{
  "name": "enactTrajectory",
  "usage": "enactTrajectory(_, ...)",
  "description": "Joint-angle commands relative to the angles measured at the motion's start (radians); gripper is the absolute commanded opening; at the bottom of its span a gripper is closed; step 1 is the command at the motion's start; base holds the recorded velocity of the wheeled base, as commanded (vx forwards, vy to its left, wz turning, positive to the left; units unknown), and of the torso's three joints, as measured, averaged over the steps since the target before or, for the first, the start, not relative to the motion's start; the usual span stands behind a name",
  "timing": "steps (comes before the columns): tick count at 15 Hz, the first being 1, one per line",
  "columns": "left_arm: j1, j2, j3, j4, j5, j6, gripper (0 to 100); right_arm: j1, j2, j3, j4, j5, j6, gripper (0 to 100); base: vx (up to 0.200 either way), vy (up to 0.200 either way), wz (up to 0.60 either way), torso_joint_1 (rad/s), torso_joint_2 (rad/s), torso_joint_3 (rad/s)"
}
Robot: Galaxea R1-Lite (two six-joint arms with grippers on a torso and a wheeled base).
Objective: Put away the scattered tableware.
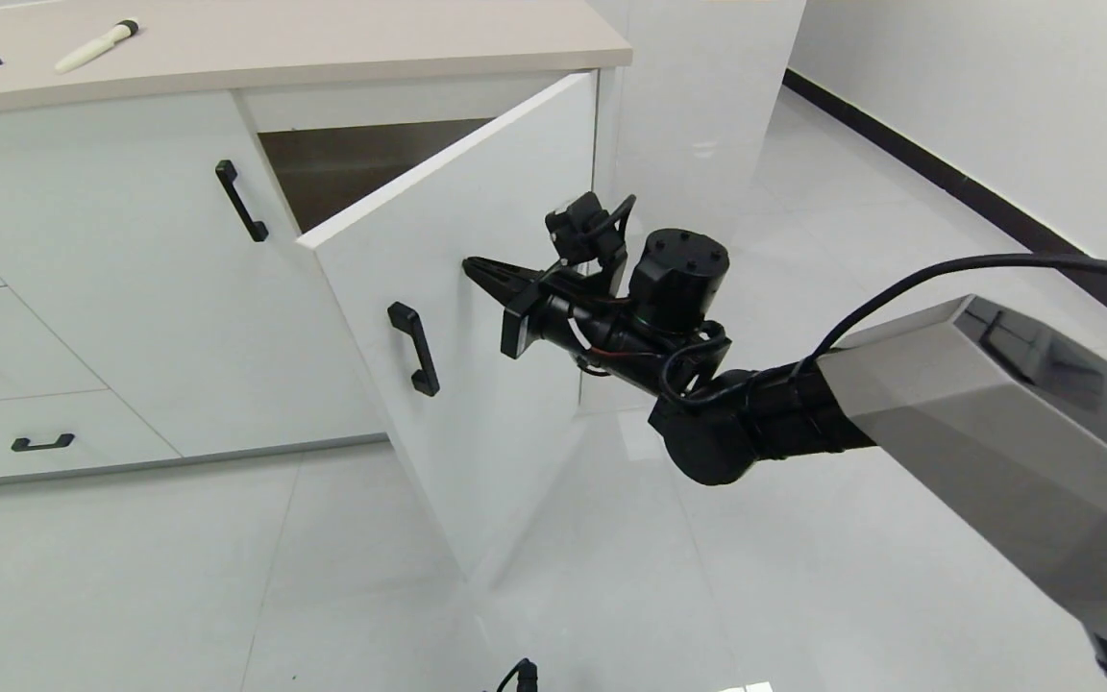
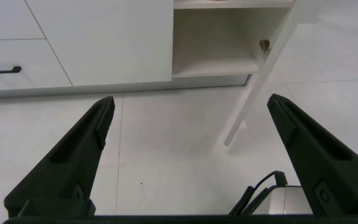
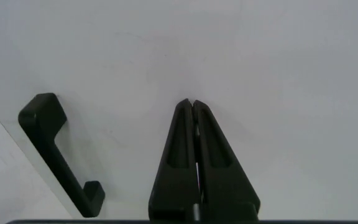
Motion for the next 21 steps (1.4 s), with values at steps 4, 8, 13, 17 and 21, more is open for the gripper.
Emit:
enactTrajectory(4,0.000,0.000,0.000,0.000,0.000,-0.001,100,-0.001,0.097,-0.102,-0.015,0.000,0.001,0,0.000,0.000,0.00,0.000,0.00,0.000)
enactTrajectory(8,0.000,0.002,0.000,0.000,0.000,-0.001,100,0.001,-0.018,0.036,-0.071,-0.001,-0.002,0,0.000,0.000,0.00,0.000,0.00,0.000)
enactTrajectory(13,0.000,0.000,0.000,0.000,0.000,-0.004,100,-0.096,-0.310,0.590,-0.211,-0.026,-0.007,0,0.000,0.000,0.00,0.000,0.00,0.000)
enactTrajectory(17,0.000,0.000,0.000,0.000,0.000,-0.004,100,-0.209,-0.587,1.093,-0.466,-0.021,0.018,0,0.000,0.000,0.00,0.000,0.00,0.000)
enactTrajectory(21,0.000,0.002,0.000,0.000,0.000,-0.004,100,-0.261,-1.018,1.335,-0.400,-0.038,0.013,0,0.000,0.000,0.00,0.000,0.00,0.000)
